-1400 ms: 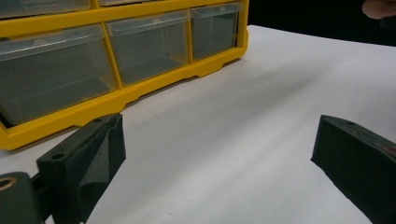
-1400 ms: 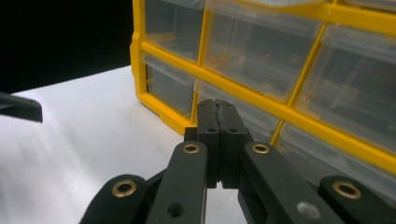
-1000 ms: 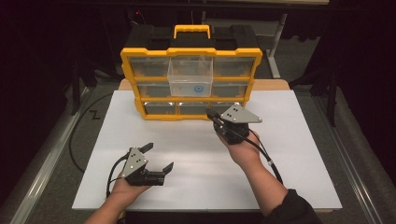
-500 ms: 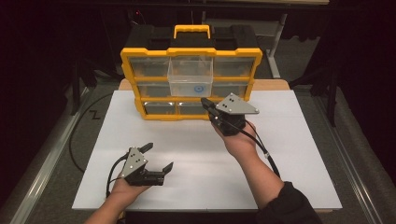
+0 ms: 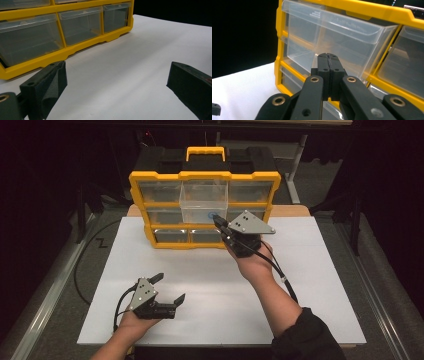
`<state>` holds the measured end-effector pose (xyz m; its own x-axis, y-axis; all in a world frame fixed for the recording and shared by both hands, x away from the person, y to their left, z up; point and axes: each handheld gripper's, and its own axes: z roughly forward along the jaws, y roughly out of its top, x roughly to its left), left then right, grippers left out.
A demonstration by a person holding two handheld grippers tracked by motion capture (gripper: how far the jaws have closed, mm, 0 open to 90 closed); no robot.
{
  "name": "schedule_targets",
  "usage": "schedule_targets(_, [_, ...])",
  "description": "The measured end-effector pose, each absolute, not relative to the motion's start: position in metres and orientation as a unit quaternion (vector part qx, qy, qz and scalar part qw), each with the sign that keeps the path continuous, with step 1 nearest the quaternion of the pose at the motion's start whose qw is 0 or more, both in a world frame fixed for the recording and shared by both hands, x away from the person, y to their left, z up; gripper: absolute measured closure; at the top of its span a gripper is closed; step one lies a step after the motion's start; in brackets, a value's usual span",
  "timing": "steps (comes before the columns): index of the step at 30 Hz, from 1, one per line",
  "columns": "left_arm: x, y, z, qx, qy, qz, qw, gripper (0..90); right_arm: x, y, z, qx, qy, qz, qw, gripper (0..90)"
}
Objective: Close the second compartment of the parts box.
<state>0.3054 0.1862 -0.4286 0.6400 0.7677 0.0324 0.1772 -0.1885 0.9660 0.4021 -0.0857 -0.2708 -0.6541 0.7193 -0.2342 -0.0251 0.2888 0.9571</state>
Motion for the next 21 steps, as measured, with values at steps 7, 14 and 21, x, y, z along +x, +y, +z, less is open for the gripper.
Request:
schedule_targets(7, [0.306,0.186,-0.429,0.721,0.329,0.270,0.548,3.2,0.404,-0.085,-0.264,0.241,0.721,0.547,0.349,90.0])
schedule_targets(14, [0.305,0.187,-0.429,0.720,0.329,0.271,0.548,3.2,0.407,-0.085,-0.259,0.243,0.718,0.547,0.355,90.0])
schedule_targets(21, [0.305,0.187,-0.429,0.720,0.328,0.270,0.548,3.2,0.409,-0.086,-0.256,0.245,0.715,0.548,0.358,90.0])
